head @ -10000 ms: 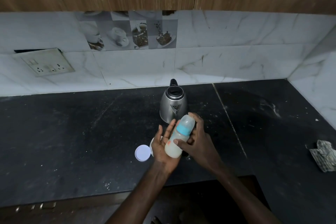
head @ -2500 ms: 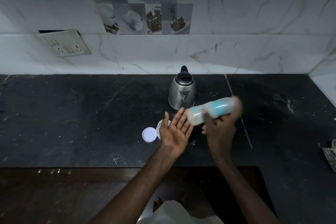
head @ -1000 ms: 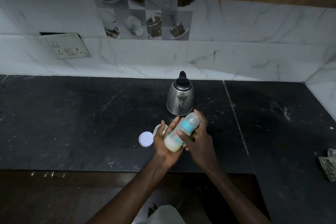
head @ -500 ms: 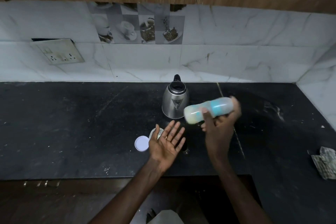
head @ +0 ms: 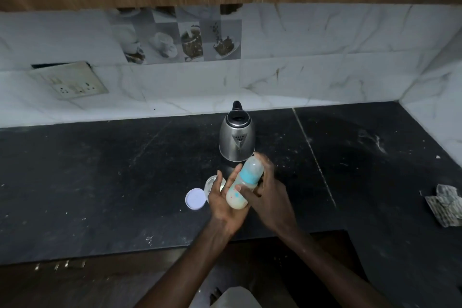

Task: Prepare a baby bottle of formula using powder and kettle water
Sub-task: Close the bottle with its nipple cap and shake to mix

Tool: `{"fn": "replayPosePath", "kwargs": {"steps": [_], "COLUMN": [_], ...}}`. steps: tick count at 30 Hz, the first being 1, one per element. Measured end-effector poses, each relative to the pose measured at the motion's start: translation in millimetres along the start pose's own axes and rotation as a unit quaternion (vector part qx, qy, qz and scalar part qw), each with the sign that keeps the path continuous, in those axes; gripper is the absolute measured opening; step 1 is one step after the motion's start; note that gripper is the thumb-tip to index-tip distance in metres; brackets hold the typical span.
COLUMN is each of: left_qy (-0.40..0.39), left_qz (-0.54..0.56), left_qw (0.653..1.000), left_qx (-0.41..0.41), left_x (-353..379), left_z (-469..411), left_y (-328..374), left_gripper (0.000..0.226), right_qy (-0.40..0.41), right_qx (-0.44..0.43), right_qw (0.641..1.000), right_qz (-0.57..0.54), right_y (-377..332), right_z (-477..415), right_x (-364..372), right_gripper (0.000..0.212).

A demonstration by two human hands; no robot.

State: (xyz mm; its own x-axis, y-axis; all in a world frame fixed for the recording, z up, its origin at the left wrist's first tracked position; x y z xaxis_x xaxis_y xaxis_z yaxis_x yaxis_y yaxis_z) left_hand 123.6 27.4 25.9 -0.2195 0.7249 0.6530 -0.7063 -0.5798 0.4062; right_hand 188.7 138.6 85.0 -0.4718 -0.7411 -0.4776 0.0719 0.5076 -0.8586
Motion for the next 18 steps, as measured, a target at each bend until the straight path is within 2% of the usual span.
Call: {"fn": "replayPosePath", "kwargs": {"steps": [3,9,11,12,14,16,17,18], "left_qy": [0.009,-0.001,-0.002,0.006,0.019,0.021,0.024,0.027], "left_qz": [0.002,-0.002,-0.003,-0.006,-0.017,-0.021,-0.017,-0.010], "left_qw": [1.000,1.000,1.000,1.000,1.000,1.000,1.000,1.000], "left_qx": [-0.009,-0.012,-0.013,-0.013,-0.006,0.003,0.005,0.003], "left_x": [0,-1,1,2,3,4,4,5], "left_z": [2,6,8,8,7,6,6,6], "left_y": [-1,-7,-9,-9,-7,-2,1,3], "left_gripper": [0.067,0.069,0.069,0.068,0.067,0.064,0.063,0.063], "right_qy": [-0.006,-0.074,-0.062,-0.031,0.113,0.249,0.255,0.213], "right_qx": [0.010,0.006,-0.014,-0.021,-0.009,-0.002,0.000,0.002], "right_qw": [1.000,0.997,0.998,0.999,0.991,0.953,0.951,0.967], "right_qz": [-0.026,-0.012,0.005,0.003,-0.068,-0.173,-0.176,-0.143], "right_y": [6,8,-1,-7,-14,-15,-16,-17], "right_z": [0,-12,-19,-25,-40,-43,-39,-33], "right_x": [-1,-13,-20,-25,-40,-49,-50,-48], "right_gripper": [0.090,0.091,0.091,0.090,0.087,0.084,0.083,0.083]}}
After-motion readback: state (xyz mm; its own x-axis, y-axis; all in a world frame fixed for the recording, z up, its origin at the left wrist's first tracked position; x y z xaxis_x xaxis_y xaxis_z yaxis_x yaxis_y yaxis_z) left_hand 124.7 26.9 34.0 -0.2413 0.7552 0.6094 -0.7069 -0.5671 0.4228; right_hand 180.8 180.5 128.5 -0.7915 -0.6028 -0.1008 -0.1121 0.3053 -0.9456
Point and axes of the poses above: each hand's wrist, its own z-axis away from the middle knuckle, its own x-axis out of the palm, y = z × x, the point moved 1 cm from there along -z, towards the middle knuckle, and after that the axes turned 11 degrees about y, right-handed, at the moved point
